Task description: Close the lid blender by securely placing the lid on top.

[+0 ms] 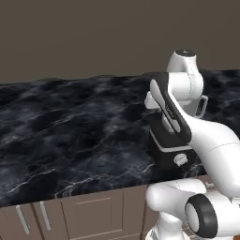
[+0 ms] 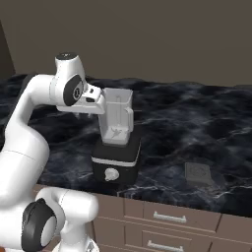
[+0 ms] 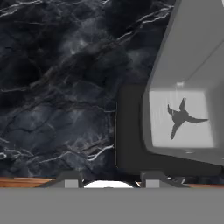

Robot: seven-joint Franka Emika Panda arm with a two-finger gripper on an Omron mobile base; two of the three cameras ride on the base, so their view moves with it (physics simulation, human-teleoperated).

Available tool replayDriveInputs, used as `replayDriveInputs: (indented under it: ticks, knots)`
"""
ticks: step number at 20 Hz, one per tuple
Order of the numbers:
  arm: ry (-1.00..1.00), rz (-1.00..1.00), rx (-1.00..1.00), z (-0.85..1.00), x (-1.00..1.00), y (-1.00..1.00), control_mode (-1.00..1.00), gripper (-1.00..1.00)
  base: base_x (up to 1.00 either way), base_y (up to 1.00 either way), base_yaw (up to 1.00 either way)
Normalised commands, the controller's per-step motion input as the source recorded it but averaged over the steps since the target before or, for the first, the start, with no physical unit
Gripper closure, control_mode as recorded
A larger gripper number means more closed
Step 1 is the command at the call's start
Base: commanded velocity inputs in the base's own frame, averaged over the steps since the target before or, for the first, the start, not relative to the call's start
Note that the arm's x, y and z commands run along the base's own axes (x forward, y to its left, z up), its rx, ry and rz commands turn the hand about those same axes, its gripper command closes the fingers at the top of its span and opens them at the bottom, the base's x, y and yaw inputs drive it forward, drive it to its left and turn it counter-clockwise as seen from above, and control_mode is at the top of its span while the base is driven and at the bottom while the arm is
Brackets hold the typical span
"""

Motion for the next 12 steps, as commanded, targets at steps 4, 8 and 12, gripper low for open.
replayDriveInputs:
  ticks: [4, 8, 12]
  knots:
    - [-0.01, 0.00, 0.00, 0.00, -0.04, 0.00, 1.00, -1.00, -0.22, -0.04, -0.01]
    - [0.00, 0.00, 0.00, 0.00, 0.00, 0.00, 1.00, -1.00, -0.10, -0.73, -0.12]
    - [0.00, 0.00, 0.00, 0.00, 0.00, 0.00, 1.00, -1.00, 0.00, -0.90, -0.09]
